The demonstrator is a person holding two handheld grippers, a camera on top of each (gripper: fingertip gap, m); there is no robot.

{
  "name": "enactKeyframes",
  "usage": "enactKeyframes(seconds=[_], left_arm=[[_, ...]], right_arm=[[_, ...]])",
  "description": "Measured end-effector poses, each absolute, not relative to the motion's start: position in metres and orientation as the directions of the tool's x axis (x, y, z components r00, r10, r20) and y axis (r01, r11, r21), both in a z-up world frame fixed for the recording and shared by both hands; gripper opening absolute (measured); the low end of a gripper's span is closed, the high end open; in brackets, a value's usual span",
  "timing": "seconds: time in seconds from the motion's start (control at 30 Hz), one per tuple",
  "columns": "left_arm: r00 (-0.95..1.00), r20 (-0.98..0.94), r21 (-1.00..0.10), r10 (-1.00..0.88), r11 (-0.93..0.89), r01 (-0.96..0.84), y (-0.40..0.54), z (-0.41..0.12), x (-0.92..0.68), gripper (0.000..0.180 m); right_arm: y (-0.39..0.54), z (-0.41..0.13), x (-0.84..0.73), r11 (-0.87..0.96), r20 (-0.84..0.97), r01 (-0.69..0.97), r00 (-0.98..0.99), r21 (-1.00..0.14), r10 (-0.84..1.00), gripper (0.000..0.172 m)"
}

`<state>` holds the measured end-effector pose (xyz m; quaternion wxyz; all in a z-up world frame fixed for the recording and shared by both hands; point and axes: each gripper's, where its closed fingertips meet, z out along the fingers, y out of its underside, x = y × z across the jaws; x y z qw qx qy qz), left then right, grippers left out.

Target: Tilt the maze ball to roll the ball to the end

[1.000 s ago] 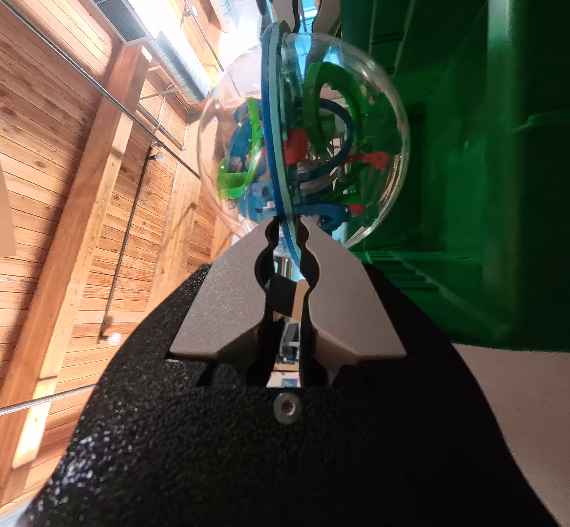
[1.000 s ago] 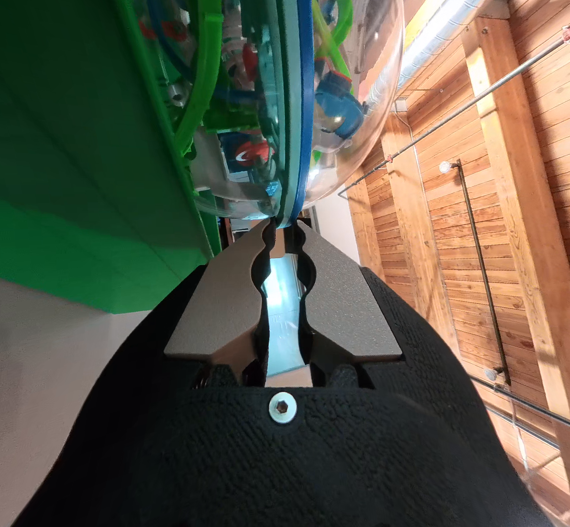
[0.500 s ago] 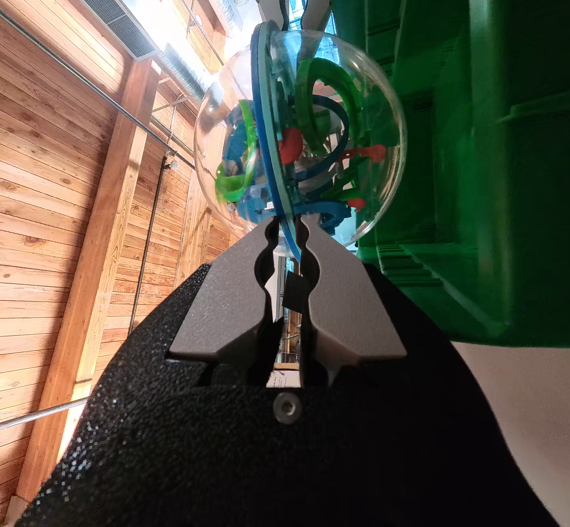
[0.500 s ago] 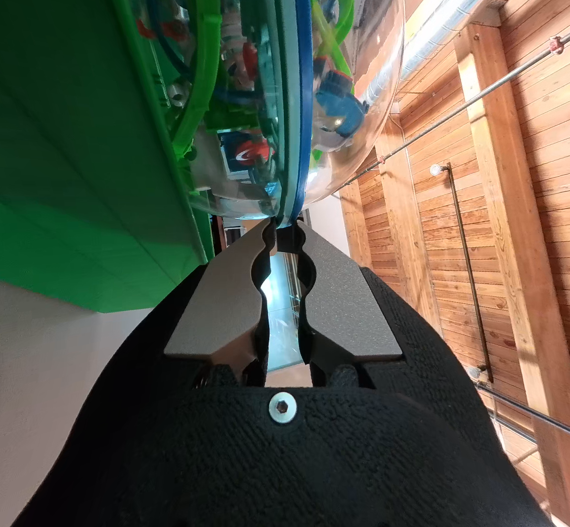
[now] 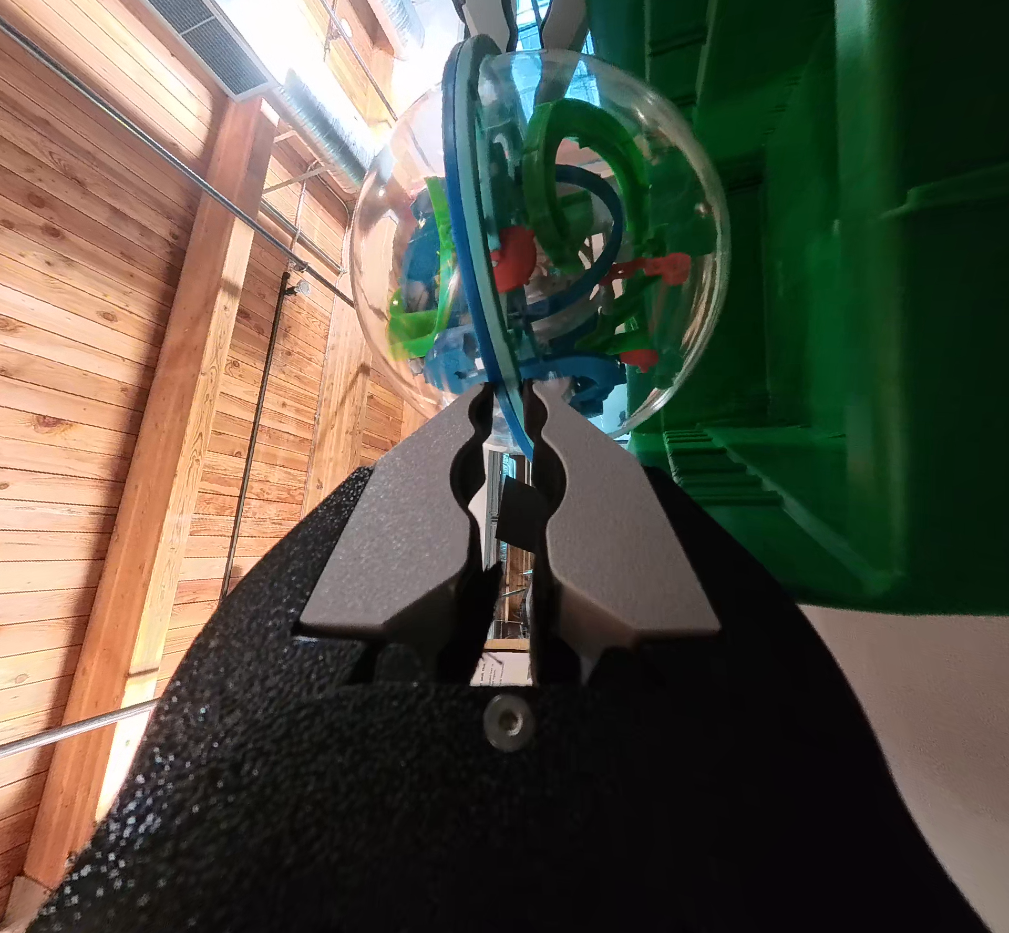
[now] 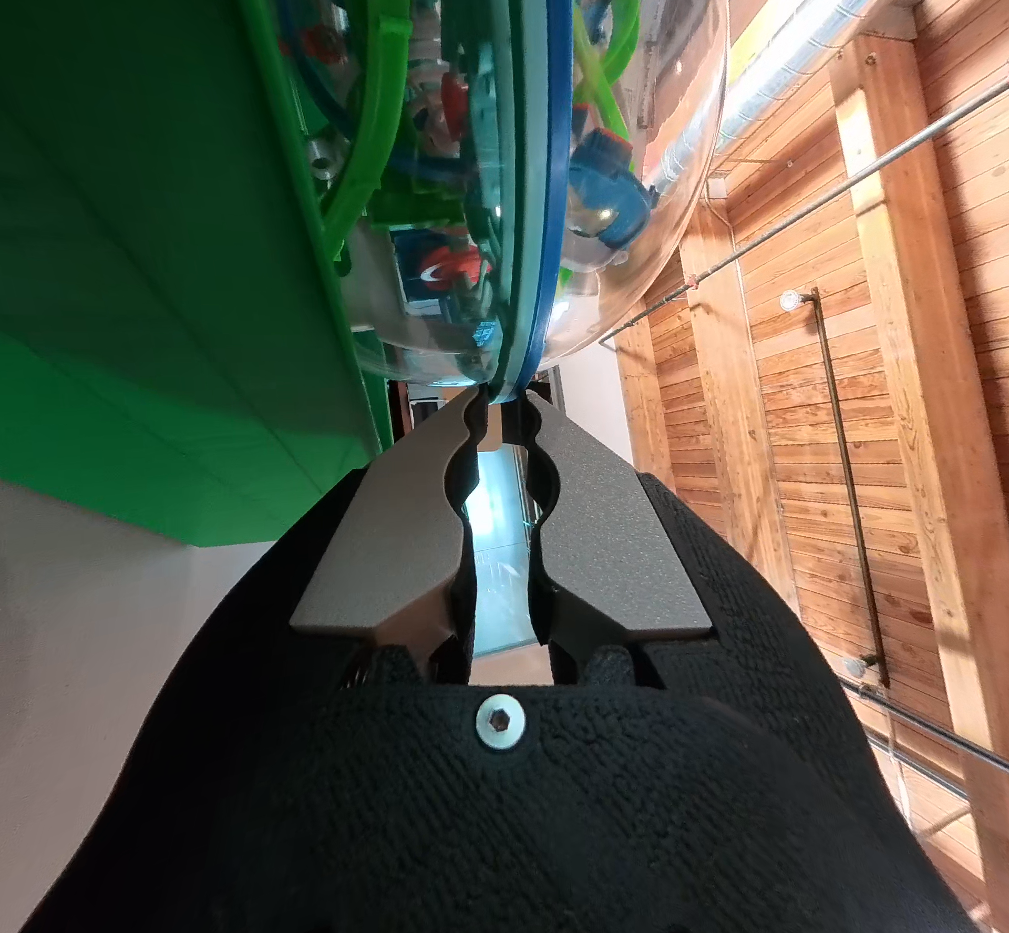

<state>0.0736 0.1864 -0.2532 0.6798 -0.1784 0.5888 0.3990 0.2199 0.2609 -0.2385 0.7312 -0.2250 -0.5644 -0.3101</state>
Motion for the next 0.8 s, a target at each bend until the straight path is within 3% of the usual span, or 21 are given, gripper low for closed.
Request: enactKeyframes(seconds=[0.43,0.57,0.8], left_arm=[[-0.007,-0.950,0.209,0.312,0.620,-0.756,0.188,-0.253,0.074,0.008],[0.123,-0.989,-0.038,0.083,0.658,-0.752,0.194,-0.254,0.074,0.008],[0.174,-0.983,-0.172,-0.064,0.664,-0.728,0.195,-0.258,0.078,0.007]], right_arm=[[0.262,-0.241,0.220,0.706,0.971,0.709,0.162,0.010,-0.177,0.009],[0.267,-0.240,0.222,0.703,0.977,0.704,0.204,-0.103,-0.061,0.008],[0.273,-0.250,0.224,0.683,0.966,0.685,0.208,-0.255,0.152,0.007]])
